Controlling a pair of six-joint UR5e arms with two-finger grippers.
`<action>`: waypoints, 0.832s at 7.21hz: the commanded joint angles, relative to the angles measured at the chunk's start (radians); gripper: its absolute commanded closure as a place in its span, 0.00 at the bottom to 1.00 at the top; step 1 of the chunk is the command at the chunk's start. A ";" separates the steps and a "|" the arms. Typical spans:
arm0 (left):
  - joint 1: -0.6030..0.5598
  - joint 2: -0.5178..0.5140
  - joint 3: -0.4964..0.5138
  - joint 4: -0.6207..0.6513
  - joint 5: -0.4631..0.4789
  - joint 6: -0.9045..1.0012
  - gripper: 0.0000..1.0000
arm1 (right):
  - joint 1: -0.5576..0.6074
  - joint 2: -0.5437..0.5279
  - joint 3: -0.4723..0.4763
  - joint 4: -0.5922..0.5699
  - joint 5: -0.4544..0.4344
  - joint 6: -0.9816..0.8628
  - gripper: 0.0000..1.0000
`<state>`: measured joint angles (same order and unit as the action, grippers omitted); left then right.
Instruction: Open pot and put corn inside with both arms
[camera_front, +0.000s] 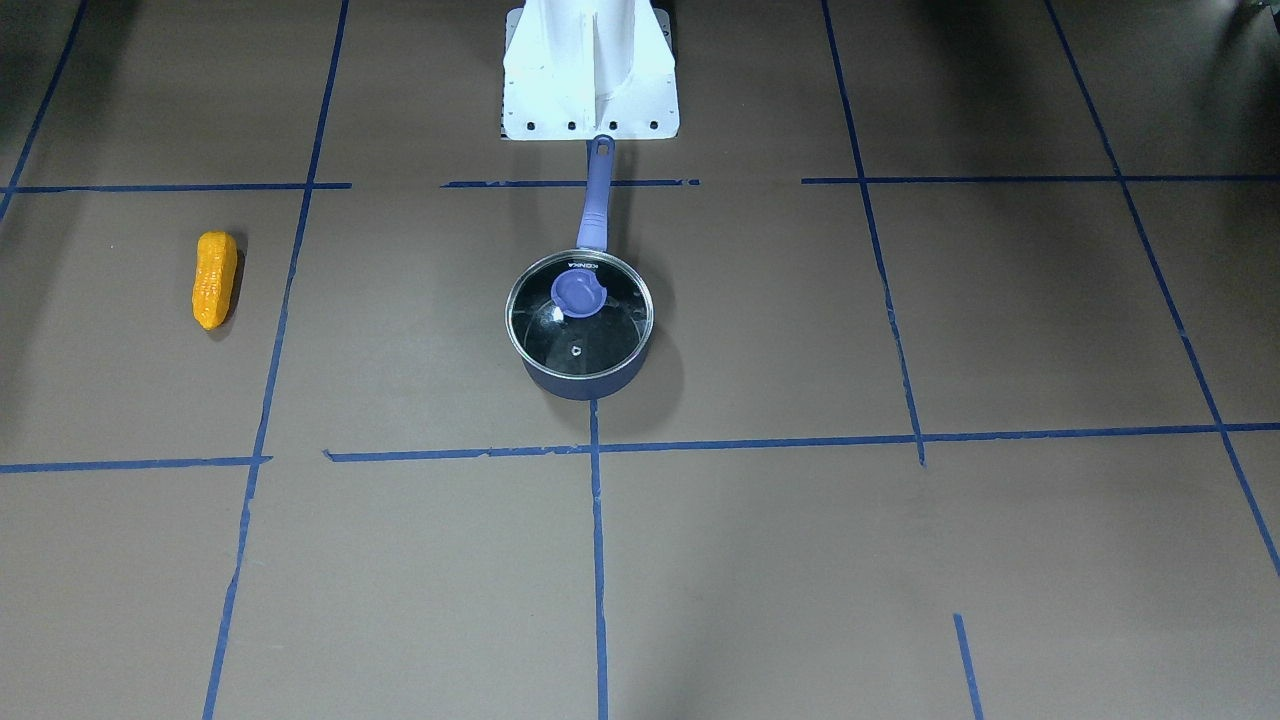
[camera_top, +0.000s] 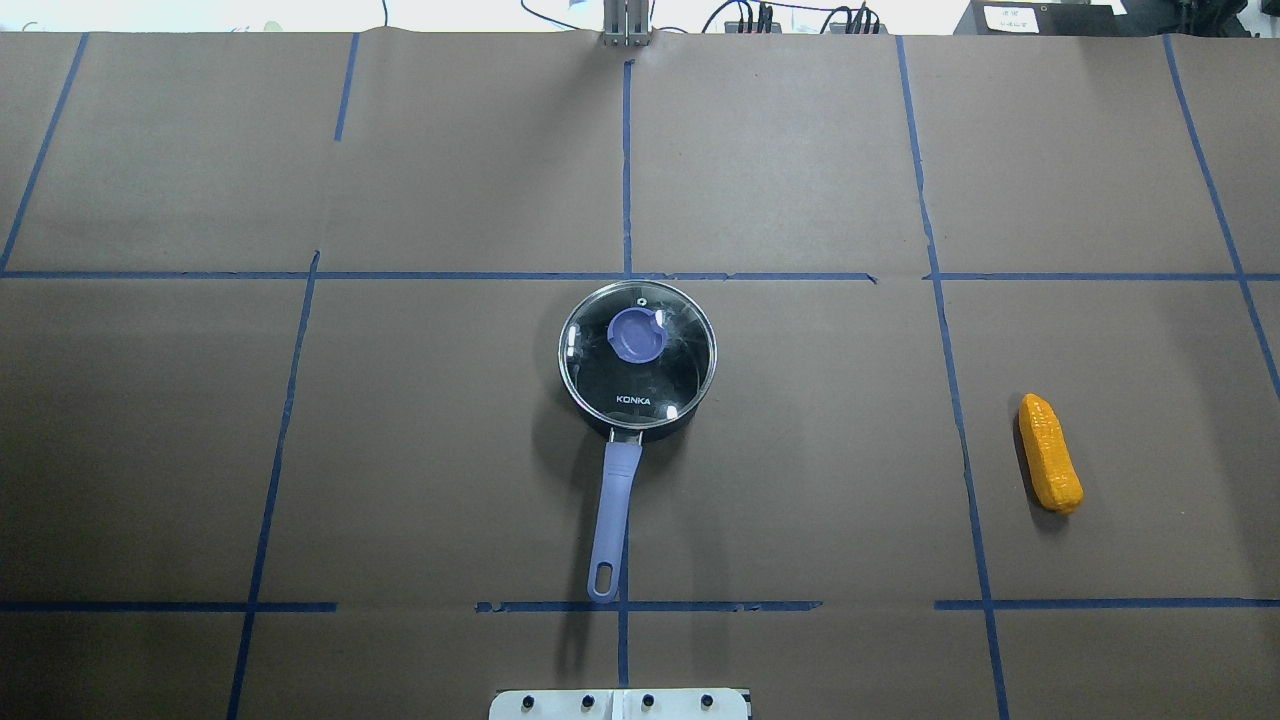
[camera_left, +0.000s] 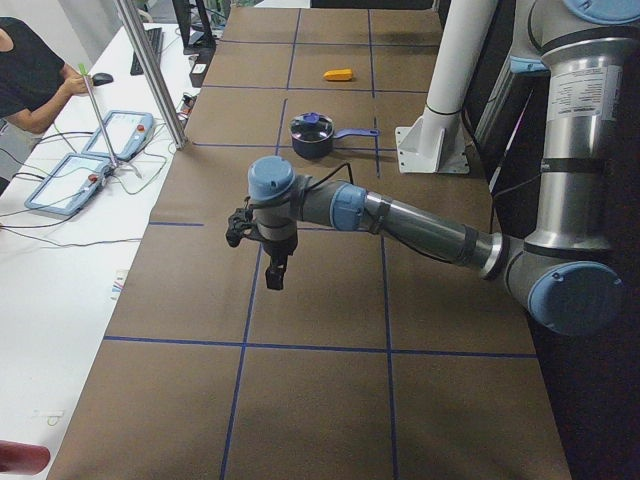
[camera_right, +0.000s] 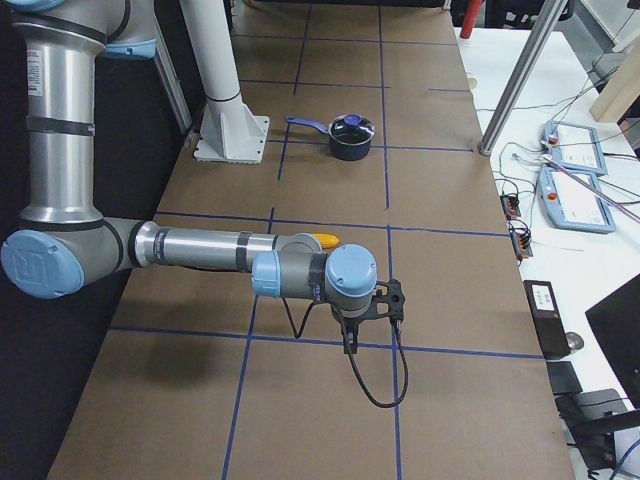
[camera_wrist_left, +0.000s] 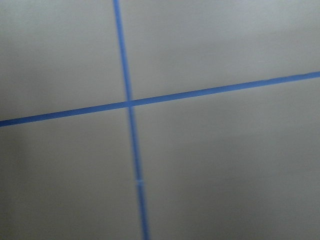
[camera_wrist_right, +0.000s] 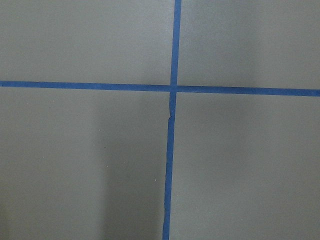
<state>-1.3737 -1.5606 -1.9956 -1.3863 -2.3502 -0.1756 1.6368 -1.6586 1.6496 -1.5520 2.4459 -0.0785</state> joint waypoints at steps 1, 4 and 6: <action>0.271 -0.097 -0.172 0.035 0.005 -0.444 0.00 | 0.000 0.002 -0.004 0.001 -0.001 -0.001 0.00; 0.641 -0.574 -0.119 0.355 0.214 -0.804 0.00 | 0.000 0.003 -0.005 0.001 -0.001 -0.001 0.00; 0.659 -0.776 0.053 0.352 0.221 -0.873 0.00 | 0.000 0.002 -0.007 0.000 -0.002 -0.001 0.00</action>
<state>-0.7399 -2.1996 -2.0450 -1.0537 -2.1460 -1.0091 1.6367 -1.6562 1.6441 -1.5518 2.4442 -0.0798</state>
